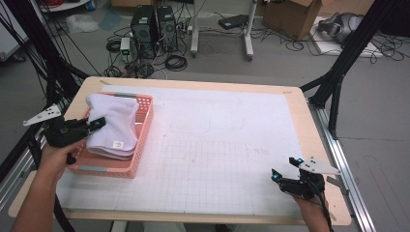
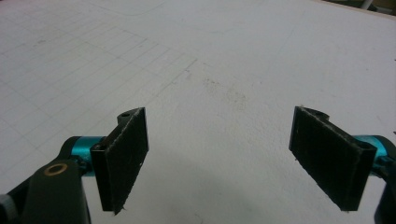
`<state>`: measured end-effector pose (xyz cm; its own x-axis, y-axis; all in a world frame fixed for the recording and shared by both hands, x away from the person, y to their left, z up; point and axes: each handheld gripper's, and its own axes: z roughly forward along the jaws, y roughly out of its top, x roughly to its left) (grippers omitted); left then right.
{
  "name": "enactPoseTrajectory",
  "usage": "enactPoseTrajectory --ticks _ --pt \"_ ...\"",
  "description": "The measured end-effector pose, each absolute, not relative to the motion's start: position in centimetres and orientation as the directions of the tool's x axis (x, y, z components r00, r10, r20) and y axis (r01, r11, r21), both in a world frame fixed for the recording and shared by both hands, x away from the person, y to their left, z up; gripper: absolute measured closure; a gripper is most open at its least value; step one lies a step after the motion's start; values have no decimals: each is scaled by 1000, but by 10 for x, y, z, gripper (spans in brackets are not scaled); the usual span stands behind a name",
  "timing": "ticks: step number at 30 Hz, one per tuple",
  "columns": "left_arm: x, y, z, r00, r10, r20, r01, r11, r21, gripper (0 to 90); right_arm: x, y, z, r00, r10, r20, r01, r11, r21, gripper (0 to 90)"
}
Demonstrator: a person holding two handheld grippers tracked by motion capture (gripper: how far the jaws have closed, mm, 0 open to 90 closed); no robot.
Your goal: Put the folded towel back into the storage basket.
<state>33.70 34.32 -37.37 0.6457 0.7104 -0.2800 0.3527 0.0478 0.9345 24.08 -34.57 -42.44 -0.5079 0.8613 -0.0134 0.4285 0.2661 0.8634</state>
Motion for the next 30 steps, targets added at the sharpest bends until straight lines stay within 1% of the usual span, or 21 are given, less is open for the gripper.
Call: enactPoseTrajectory --ticks 2,4,5,7,8,10,11,14,18,23,27,28,29,30 --pt "338 344 -373 631 719 -292 387 35 921 703 241 -346 -425 -508 861 -14 428 266 864 186" --pt "338 345 -372 618 734 -283 399 18 917 684 241 -345 -425 -510 860 -9 430 264 863 186" --pt "338 346 -372 607 739 -294 410 26 912 654 241 -344 -425 -512 859 -11 428 266 864 187" --pt "338 347 -372 589 748 -305 419 40 907 534 241 -344 -425 -512 859 -11 427 266 864 186" --pt "338 352 -370 538 783 -312 433 62 900 474 242 -344 -424 -513 859 -11 427 266 864 186" --pt "336 356 -367 477 821 -314 435 90 896 371 241 -344 -425 -512 859 -9 429 265 864 186" --pt "334 360 -364 457 834 -310 421 104 901 344 242 -344 -425 -515 857 -11 426 266 865 186" --pt "327 366 -354 409 870 -275 362 122 924 341 242 -342 -424 -517 856 -11 424 268 865 187" --pt "322 362 -346 409 877 -253 357 101 928 333 243 -340 -424 -522 853 -15 421 273 865 186" --pt "324 346 -355 423 879 -220 432 18 902 335 242 -341 -423 -521 853 -13 419 269 867 187" --pt "332 333 -366 405 889 -211 499 -21 867 337 241 -343 -422 -517 856 -11 419 264 869 186" --pt "332 333 -366 405 889 -211 499 -21 867 337 240 -343 -421 -516 857 -9 420 262 869 187" --pt "336 326 -366 394 899 -192 534 -54 844 341 240 -344 -421 -514 858 -5 420 257 871 186" --pt "338 323 -366 384 905 -184 540 -58 840 341 240 -345 -421 -514 858 -11 414 260 872 186"
